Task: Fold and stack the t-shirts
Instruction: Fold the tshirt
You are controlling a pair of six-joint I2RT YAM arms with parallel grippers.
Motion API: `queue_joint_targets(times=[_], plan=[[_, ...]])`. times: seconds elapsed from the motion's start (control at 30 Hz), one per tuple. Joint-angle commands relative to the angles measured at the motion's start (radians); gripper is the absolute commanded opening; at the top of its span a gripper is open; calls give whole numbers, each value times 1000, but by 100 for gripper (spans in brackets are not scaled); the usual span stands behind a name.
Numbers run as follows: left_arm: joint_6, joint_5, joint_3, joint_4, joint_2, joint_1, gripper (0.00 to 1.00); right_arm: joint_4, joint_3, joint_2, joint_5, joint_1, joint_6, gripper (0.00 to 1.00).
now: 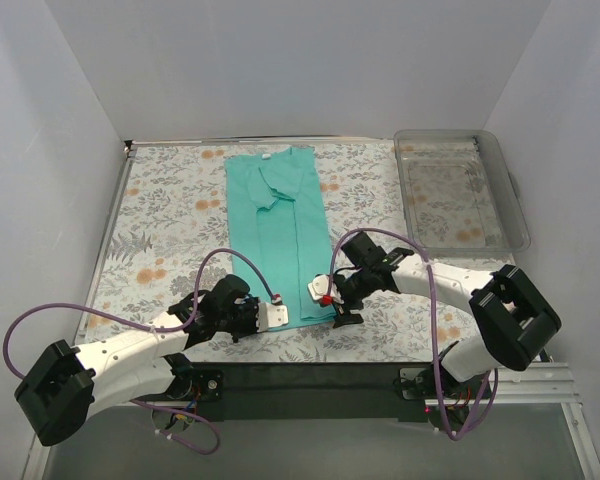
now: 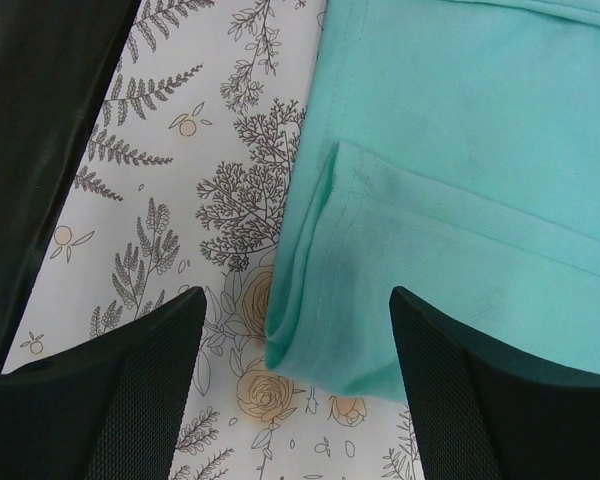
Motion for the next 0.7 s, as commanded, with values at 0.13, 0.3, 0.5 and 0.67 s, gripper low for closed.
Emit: queue_joint_targets(times=[0.13,0.3,0.5,0.67], plan=[[9,-2,-6,-9,-16,-8,0,58,-15,28,31,23,48,65],[12,1,-3,-12,-30,-8,0,79,-34,27,71,50,61,61],[18,3,-1,-20,-41,-8,0,89,-46,42,136,72,74,52],[25,12,2,-29,-50,-8,0,110,-54,48,169,75,78,38]])
